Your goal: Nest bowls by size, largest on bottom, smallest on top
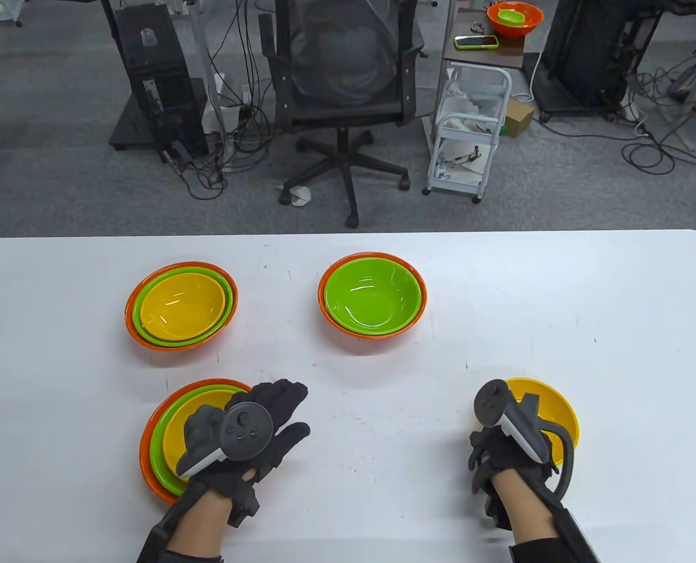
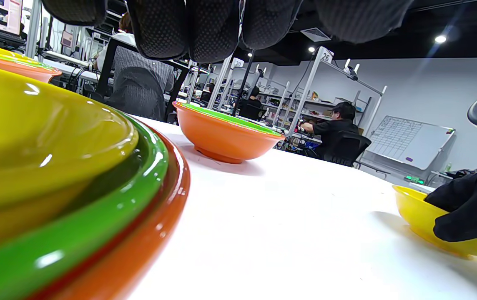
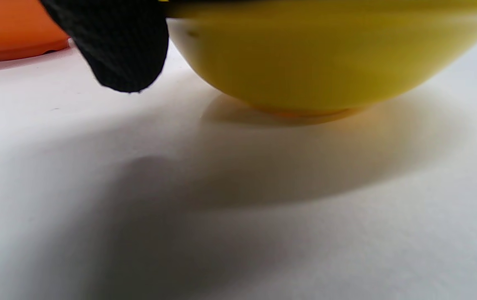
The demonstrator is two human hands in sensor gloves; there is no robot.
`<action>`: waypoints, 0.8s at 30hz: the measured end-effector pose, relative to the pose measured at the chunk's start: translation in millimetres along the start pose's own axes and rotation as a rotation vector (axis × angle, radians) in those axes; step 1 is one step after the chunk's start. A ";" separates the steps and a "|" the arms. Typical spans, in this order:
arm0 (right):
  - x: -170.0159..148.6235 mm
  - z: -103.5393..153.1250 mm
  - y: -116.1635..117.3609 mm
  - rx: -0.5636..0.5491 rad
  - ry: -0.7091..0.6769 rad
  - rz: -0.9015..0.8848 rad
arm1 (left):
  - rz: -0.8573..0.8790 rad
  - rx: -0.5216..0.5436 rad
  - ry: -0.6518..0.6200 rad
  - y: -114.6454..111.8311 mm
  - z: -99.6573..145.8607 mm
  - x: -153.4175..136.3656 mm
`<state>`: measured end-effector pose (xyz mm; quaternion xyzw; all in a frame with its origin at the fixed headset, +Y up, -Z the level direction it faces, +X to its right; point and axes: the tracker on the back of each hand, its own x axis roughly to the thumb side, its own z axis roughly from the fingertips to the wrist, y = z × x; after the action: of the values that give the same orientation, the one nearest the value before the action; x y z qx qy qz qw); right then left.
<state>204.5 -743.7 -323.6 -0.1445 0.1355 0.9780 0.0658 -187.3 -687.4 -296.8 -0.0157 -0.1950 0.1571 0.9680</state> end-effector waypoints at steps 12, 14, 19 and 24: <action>7.0 6.8 -7.8 -0.164 -0.067 0.046 | 0.007 0.000 0.006 0.3 -0.4 -1.2; 8.3 9.6 -11.4 -0.214 -0.084 0.060 | 0.007 0.000 0.006 0.3 -0.5 -1.4; 12.4 14.9 -15.7 -0.288 -0.135 0.048 | 0.007 0.001 0.007 0.3 -0.8 -1.8; 16.7 18.9 -20.0 -0.369 -0.196 0.033 | 0.011 0.003 0.012 0.5 -0.8 -3.1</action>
<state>187.0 -717.8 -316.2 -0.0561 -0.0504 0.9965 0.0353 -189.9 -687.8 -298.7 -0.0164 -0.1890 0.1626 0.9683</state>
